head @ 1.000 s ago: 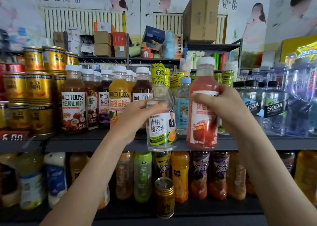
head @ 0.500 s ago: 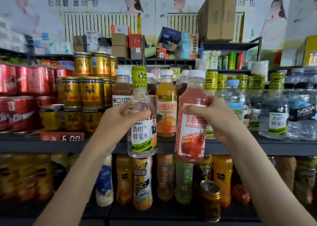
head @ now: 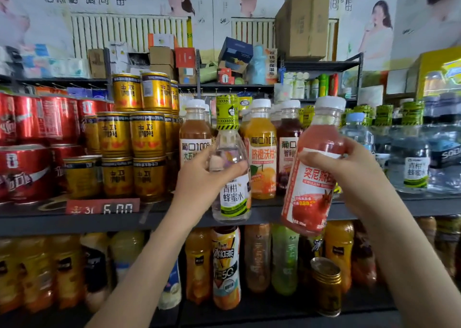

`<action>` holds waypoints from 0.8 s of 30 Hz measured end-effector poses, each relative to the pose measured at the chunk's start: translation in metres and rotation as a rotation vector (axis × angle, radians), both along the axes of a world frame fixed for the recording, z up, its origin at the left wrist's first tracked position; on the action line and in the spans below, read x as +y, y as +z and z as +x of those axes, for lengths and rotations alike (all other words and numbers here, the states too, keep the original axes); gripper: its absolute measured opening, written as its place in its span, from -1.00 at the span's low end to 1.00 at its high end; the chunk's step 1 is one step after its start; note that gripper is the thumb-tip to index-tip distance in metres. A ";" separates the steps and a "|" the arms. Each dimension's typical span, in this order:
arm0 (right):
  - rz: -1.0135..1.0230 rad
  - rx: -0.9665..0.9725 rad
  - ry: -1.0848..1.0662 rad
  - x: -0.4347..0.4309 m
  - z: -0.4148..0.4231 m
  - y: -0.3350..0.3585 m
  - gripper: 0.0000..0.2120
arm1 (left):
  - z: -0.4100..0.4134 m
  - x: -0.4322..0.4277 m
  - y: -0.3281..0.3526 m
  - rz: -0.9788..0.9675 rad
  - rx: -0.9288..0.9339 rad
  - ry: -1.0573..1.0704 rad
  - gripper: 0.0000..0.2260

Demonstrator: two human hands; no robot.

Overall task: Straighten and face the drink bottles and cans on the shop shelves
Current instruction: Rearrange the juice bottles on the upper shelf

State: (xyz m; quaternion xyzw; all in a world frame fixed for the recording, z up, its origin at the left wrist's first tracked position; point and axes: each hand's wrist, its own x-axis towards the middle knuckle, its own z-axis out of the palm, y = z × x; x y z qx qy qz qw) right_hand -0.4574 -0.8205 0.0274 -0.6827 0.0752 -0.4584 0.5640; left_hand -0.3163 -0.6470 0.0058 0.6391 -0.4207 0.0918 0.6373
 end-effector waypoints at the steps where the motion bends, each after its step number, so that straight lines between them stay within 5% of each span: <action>1: 0.005 -0.007 -0.016 -0.002 -0.002 0.001 -0.64 | 0.002 -0.002 0.002 -0.021 0.019 -0.026 -0.78; 14: -0.008 0.066 -0.144 -0.037 -0.040 -0.015 -0.64 | -0.033 -0.052 -0.008 0.092 0.129 -0.334 -0.89; 24: 0.021 0.090 -0.140 -0.106 -0.108 -0.029 -0.67 | -0.095 -0.117 -0.023 0.072 0.176 -0.348 -0.88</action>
